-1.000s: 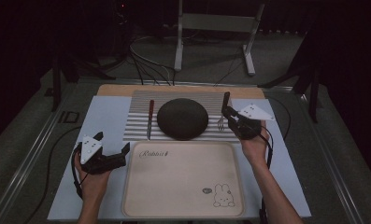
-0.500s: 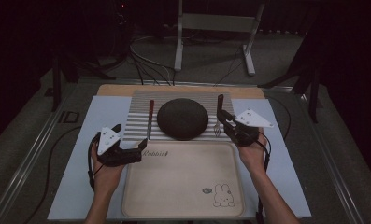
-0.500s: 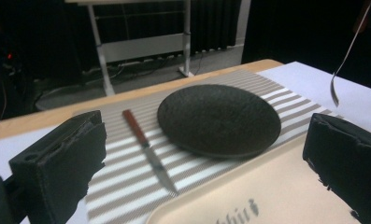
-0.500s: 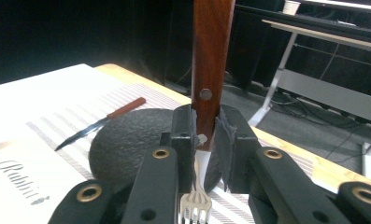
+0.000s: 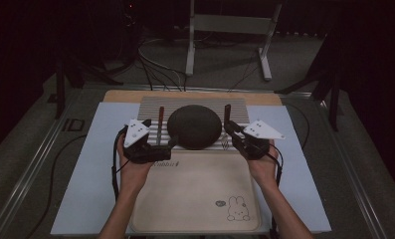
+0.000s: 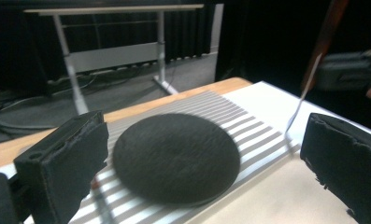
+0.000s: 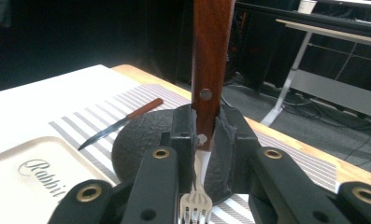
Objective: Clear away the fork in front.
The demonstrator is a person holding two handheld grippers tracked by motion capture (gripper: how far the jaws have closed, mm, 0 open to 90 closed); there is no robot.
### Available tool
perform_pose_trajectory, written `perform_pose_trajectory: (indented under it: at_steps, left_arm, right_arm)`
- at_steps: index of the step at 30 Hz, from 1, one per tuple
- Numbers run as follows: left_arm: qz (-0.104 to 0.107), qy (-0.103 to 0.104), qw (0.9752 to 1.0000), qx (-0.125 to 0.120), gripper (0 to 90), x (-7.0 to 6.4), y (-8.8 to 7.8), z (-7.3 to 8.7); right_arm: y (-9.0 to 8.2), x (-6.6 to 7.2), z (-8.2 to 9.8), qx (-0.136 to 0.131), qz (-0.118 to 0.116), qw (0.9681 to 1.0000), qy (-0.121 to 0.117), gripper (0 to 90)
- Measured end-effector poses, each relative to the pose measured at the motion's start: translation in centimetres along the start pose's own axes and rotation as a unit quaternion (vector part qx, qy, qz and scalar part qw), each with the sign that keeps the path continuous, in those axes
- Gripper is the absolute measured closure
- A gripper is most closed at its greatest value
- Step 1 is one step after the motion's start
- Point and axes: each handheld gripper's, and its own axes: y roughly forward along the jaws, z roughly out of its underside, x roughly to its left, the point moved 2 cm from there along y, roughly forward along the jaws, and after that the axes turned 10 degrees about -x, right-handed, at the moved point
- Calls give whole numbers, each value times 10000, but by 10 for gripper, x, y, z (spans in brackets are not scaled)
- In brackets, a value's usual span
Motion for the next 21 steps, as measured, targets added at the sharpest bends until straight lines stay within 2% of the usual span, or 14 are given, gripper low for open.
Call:
perform_pose_trajectory:
  at_steps: [11,16,21]
  left_arm:
    - [320,-24,9995,-68,54,-21,24,-15]
    - [585,-92,9982,-79,92,-29,35,-19]
    - [677,-87,9976,-88,101,-37,41,-22]
  right_arm:
    - [3,14,0,-9,-185,9998,57,774]
    - [3,20,-1,-56,-267,9996,83,774]
    - [1,27,-1,-79,-358,9993,107,774]
